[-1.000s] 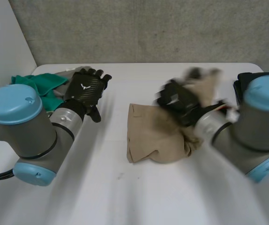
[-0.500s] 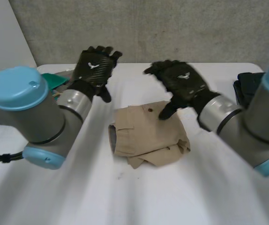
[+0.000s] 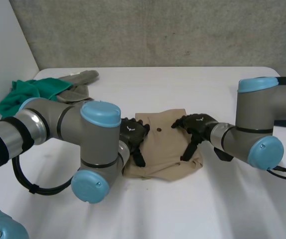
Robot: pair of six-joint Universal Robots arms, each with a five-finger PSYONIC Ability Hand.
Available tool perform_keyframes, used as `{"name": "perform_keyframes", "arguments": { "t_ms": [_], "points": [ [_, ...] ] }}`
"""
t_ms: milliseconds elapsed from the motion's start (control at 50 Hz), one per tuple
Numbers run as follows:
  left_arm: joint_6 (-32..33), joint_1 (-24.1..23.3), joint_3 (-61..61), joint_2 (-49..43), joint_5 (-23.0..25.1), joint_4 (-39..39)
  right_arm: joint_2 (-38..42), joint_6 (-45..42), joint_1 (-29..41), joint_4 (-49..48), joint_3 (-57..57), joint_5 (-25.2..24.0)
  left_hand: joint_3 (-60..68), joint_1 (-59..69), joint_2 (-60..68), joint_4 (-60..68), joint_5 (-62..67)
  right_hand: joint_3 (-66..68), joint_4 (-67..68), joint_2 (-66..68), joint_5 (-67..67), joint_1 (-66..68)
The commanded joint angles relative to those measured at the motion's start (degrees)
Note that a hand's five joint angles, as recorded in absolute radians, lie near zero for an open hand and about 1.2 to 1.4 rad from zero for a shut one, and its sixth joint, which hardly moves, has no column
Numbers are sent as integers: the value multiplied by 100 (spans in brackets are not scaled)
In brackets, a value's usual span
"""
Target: Fold the laundry.
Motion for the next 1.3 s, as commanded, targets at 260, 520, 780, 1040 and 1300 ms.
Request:
{"name": "perform_keyframes", "arguments": {
  "t_ms": [260, 520, 780, 1040, 1300],
  "points": [
    [42, 201, -270, 1695, 875, -41, -2159, -497, 37, -2148, 2176, 549, -115, -37, -62, -65, -168, -192, -325, -185, -331, -36],
    [-205, 834, -393, 2646, 2608, -269, -2494, -585, 705, -3694, 4260, 312, 70, 149, 123, 120, 17, -192, -325, -185, -331, -36],
    [-276, 835, -349, 2620, 2854, -480, -1395, -1138, 758, -4346, 3857, 338, 70, 149, 123, 120, 17, -192, -325, -185, -331, -36],
    [-284, 835, -279, 2629, 2899, -480, -833, -1156, 775, -4346, 2767, 364, 87, 165, 140, 137, 34, 1831, 1698, 1838, 1692, 1987],
    [-284, 808, -332, 2611, 2899, -480, -542, -1015, 740, -4232, 2028, -14, 87, 165, 140, 137, 34, 6808, 6675, 6815, 6669, 6964]
  ]
}}
